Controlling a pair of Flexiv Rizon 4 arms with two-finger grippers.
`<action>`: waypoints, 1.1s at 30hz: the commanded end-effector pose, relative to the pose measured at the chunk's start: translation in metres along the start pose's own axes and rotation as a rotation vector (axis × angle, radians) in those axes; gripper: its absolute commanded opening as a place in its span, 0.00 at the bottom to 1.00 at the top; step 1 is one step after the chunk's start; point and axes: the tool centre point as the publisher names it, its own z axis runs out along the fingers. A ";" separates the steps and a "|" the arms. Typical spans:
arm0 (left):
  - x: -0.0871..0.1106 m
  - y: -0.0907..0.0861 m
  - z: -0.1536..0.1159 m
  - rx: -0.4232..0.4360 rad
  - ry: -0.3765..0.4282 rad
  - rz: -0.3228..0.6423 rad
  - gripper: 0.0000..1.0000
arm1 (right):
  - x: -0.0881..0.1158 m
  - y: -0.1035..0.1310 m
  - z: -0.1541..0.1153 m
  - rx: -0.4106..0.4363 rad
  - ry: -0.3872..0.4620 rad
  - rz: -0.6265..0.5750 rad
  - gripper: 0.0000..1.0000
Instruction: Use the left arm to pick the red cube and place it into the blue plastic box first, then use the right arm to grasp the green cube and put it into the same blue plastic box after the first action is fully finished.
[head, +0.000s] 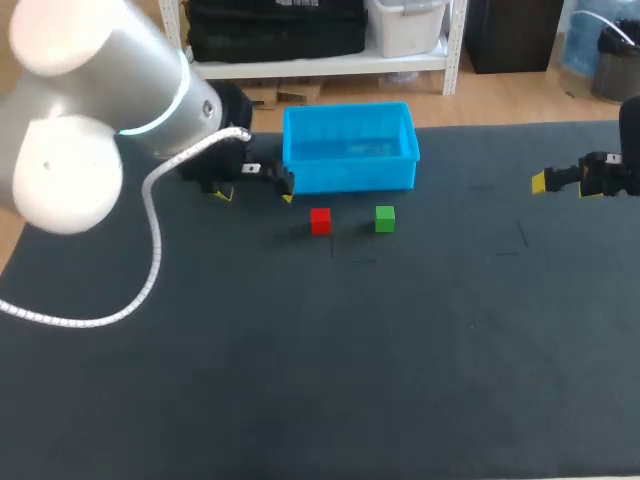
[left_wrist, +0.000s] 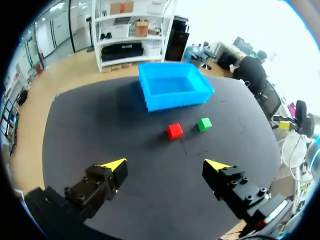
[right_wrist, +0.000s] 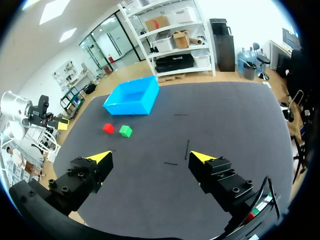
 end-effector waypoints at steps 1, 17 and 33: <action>-0.026 -0.015 0.012 -0.078 0.118 -0.034 1.00 | 0.000 0.000 0.000 -0.002 0.001 0.000 1.00; -0.036 -0.023 0.042 -0.173 0.256 -0.145 1.00 | 0.000 0.000 0.000 -0.002 0.001 0.000 1.00; -0.036 -0.035 0.092 -0.167 0.265 -0.233 1.00 | 0.000 0.000 0.000 -0.002 0.001 0.000 1.00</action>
